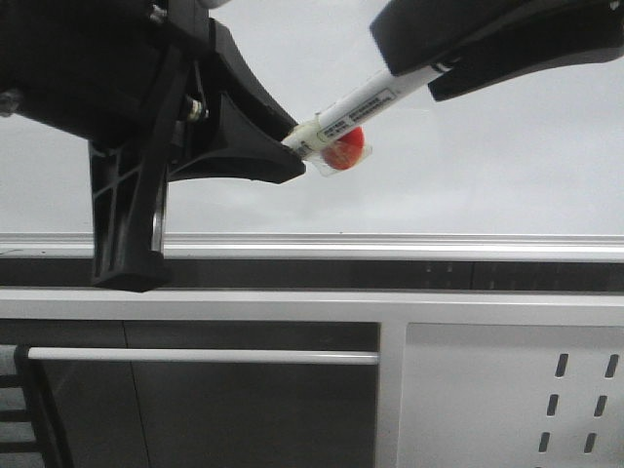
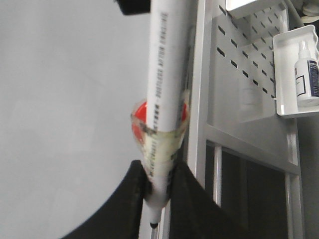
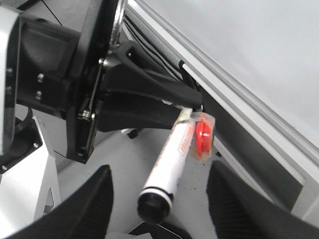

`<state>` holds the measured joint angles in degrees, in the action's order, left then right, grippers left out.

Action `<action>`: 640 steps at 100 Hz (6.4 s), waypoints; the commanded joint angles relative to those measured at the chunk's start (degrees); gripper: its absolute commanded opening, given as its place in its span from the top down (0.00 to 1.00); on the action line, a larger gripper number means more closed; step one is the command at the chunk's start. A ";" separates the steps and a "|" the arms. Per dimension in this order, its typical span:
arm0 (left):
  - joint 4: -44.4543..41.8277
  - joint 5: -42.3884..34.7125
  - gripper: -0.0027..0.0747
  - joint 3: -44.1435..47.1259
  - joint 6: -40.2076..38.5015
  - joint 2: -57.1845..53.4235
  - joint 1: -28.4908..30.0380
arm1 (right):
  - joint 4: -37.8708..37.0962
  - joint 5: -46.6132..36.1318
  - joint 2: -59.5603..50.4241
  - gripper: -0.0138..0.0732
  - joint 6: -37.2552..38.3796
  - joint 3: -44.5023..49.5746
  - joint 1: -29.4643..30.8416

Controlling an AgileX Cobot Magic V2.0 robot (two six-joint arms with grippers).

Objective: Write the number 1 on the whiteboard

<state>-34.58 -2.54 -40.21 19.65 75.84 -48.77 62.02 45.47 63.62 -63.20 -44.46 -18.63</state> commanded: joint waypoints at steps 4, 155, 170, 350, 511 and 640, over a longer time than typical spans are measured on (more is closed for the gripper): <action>0.76 -4.32 0.99 -1.94 -0.43 -1.68 -0.51 | 3.60 0.17 -0.11 0.53 -1.00 -2.05 -0.02; 30.38 15.47 0.80 0.22 -7.18 -22.76 -0.26 | -2.36 -9.76 -11.24 0.92 -6.21 -0.57 0.19; 30.38 11.22 0.99 3.44 -15.92 -27.32 -0.26 | -2.66 -10.31 -15.89 0.92 -5.25 2.22 0.19; 51.70 -31.80 0.99 25.87 -18.28 -28.33 3.75 | -0.37 -67.71 -18.58 0.90 -2.41 24.79 -23.37; -1.31 -18.54 0.94 22.99 -16.83 -28.33 2.42 | 7.96 -40.25 -21.84 0.90 -2.41 22.18 -23.37; -22.76 -12.88 0.55 11.43 -10.82 -9.17 2.42 | 14.21 -33.19 -10.64 0.90 -2.41 16.77 -23.37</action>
<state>-57.69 -13.47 -26.68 8.78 66.31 -45.96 74.68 12.08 53.28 -65.42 -25.70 -42.14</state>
